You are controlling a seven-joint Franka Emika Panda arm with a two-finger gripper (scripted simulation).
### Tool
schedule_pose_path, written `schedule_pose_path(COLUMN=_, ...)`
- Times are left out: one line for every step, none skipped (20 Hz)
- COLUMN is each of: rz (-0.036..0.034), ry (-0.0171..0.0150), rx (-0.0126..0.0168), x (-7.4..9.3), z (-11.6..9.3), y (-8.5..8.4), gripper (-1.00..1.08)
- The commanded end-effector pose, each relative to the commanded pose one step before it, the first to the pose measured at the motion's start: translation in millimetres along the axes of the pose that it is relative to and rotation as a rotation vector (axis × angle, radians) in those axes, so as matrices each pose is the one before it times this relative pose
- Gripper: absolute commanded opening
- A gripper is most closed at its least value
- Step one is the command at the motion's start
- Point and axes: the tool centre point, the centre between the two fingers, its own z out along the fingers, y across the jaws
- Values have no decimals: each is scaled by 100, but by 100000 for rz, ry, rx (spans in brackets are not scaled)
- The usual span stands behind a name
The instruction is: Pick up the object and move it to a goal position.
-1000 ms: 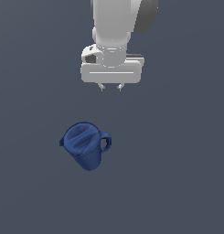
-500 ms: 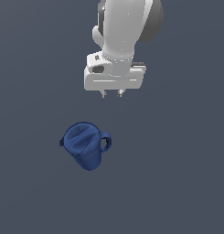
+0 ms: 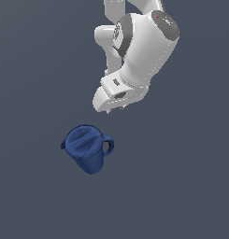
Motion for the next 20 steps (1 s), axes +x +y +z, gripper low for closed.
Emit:
schedule_pose_path(rz=-9832, ry=-4650, rx=-5456, x=1099, z=615, y=236, gripper=28)
schedule_pose_path(rz=-3806, ry=-1906, rx=-2124, x=438, z=220, y=121, gripper=28)
schedule_pose_path(rz=-3773, ry=-1947, rx=-2113, x=440, z=207, y=132, gripper=28)
schedule_pose_path(rz=-3740, ry=-1989, rx=-2101, x=441, z=193, y=144, gripper=28)
schedule_pose_path(rz=-3706, ry=-2030, rx=-2088, x=442, z=179, y=156, gripper=28)
schedule_pose_path(rz=-3671, ry=-2072, rx=-2075, x=442, z=165, y=167, gripper=28)
schedule_pose_path(rz=-3635, ry=-2115, rx=-2060, x=441, z=149, y=179, gripper=28)
schedule_pose_path(rz=-3595, ry=-2154, rx=-2041, x=440, z=133, y=190, gripper=28)
schedule_pose_path(rz=-3439, ry=-2122, rx=-1955, x=423, z=113, y=194, gripper=28)
schedule_pose_path(rz=-3226, ry=-2047, rx=-1837, x=399, z=92, y=194, gripper=28)
schedule_pose_path(rz=-3017, ry=-1966, rx=-1719, x=375, z=73, y=192, gripper=28)
schedule_pose_path(rz=-2813, ry=-1880, rx=-1604, x=350, z=57, y=189, gripper=28)
schedule_pose_path(rz=-2614, ry=-1788, rx=-1490, x=326, z=42, y=184, gripper=28)
schedule_pose_path(rz=-2419, ry=-1691, rx=-1379, x=301, z=29, y=177, gripper=28)
schedule_pose_path(rz=-2228, ry=-1590, rx=-1270, x=278, z=18, y=170, gripper=28)
schedule_pose_path(rz=-2041, ry=-1485, rx=-1163, x=254, z=9, y=161, gripper=28)
schedule_pose_path(rz=-1858, ry=-1375, rx=-1058, x=231, z=1, y=151, gripper=28)
schedule_pose_path(rz=-1679, ry=-1262, rx=-955, x=208, z=-4, y=140, gripper=28)
schedule_pose_path(rz=-1505, ry=-1148, rx=-855, x=186, z=-9, y=129, gripper=28)
schedule_pose_path(rz=-1335, ry=-1030, rx=-758, x=164, z=-12, y=117, gripper=28)
